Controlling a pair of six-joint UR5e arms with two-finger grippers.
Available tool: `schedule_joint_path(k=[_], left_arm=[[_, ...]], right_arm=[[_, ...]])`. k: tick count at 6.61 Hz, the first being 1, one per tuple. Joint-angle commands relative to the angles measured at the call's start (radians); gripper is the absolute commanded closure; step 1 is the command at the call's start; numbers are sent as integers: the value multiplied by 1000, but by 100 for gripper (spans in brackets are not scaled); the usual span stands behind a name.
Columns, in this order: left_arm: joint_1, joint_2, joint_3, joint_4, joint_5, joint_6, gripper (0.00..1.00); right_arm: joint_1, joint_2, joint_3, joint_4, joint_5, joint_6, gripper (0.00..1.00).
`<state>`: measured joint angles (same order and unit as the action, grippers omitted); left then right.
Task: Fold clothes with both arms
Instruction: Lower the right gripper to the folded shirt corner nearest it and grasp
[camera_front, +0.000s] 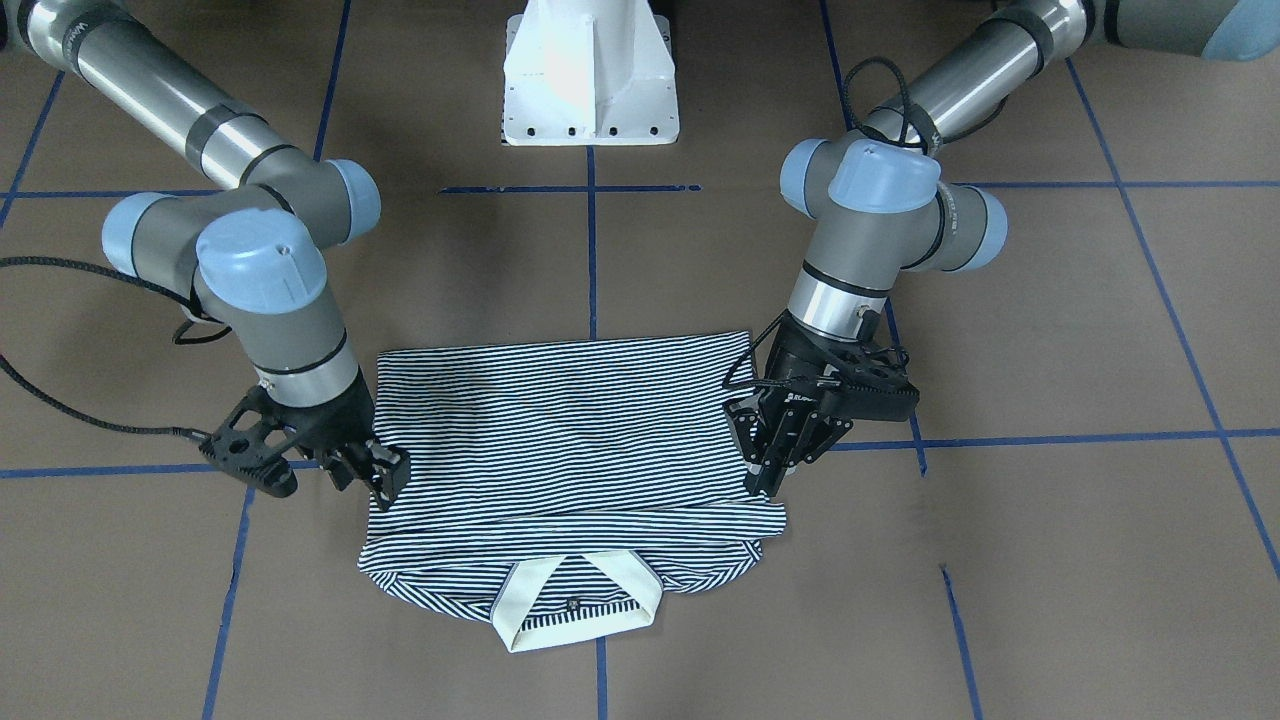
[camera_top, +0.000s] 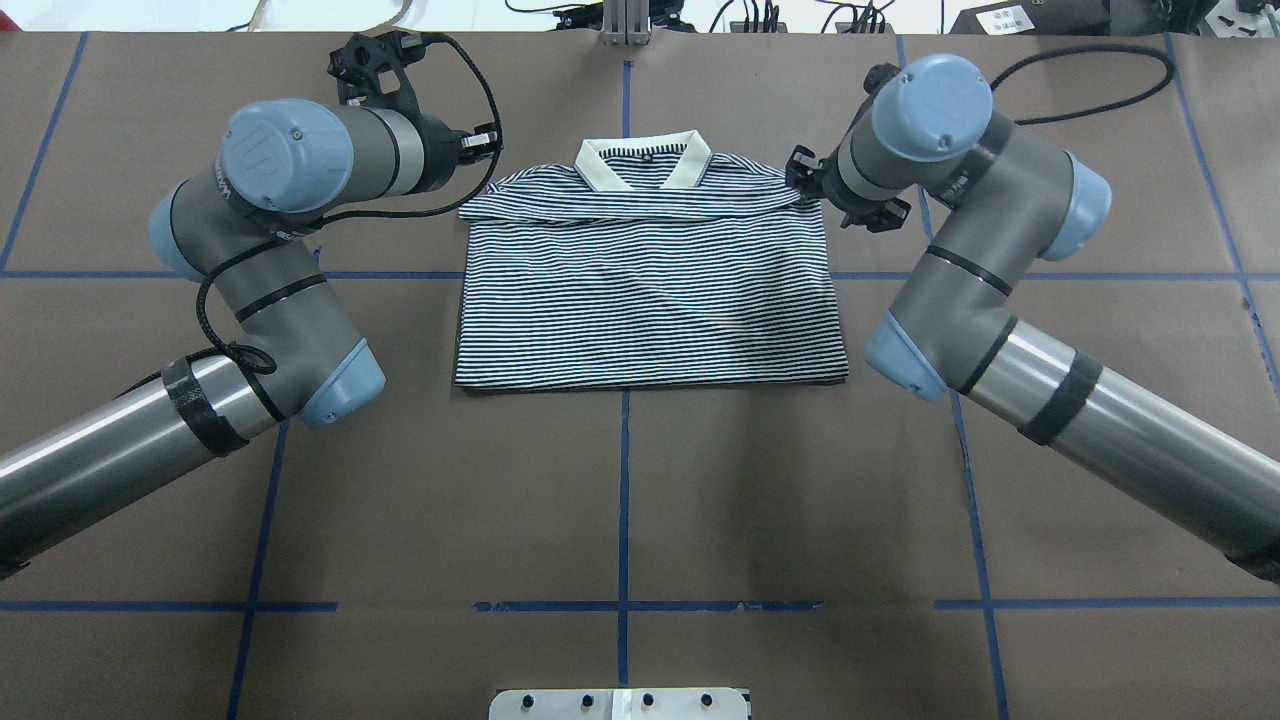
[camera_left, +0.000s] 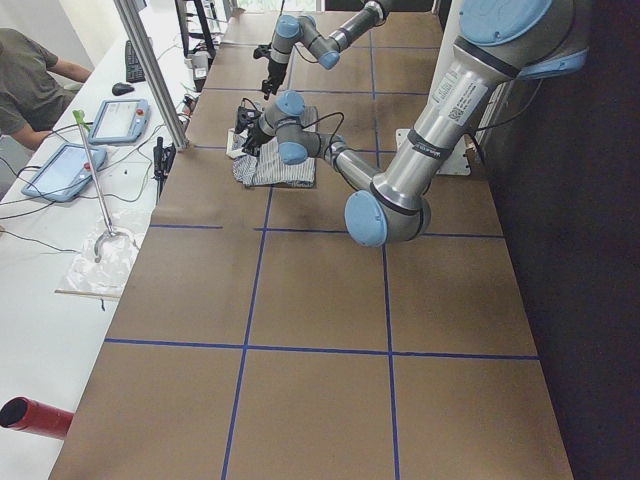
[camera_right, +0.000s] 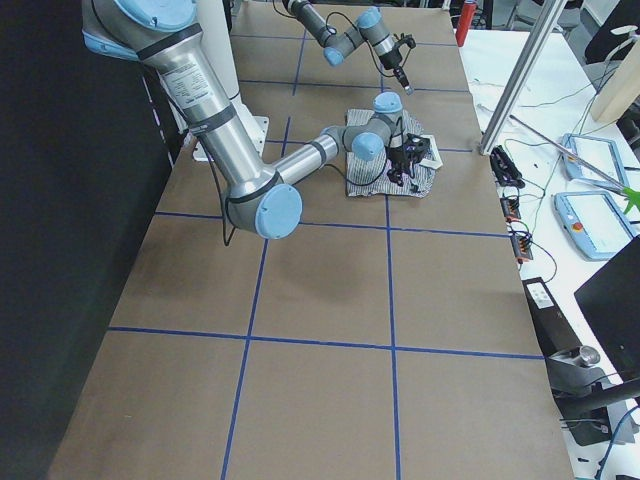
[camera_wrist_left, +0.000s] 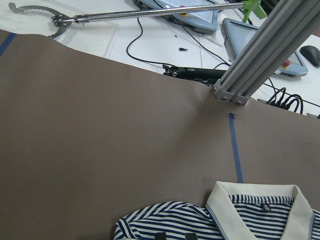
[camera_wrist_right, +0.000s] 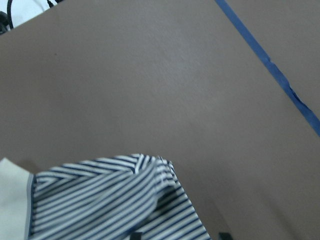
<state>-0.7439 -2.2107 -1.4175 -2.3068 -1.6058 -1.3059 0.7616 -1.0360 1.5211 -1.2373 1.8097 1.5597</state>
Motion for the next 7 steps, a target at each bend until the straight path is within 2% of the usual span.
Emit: schedule_joint_path(k=[1, 3, 7], left_arm=[[0, 5, -6, 0, -5, -1, 74], [0, 9, -5, 1, -3, -3, 73], [2, 19, -4, 0, -3, -3, 73]], right_arm=[[-109, -136, 174, -2, -28, 126, 30], [-149, -176, 201, -7, -66, 175, 31], [-199, -191, 183, -10, -112, 175, 34]])
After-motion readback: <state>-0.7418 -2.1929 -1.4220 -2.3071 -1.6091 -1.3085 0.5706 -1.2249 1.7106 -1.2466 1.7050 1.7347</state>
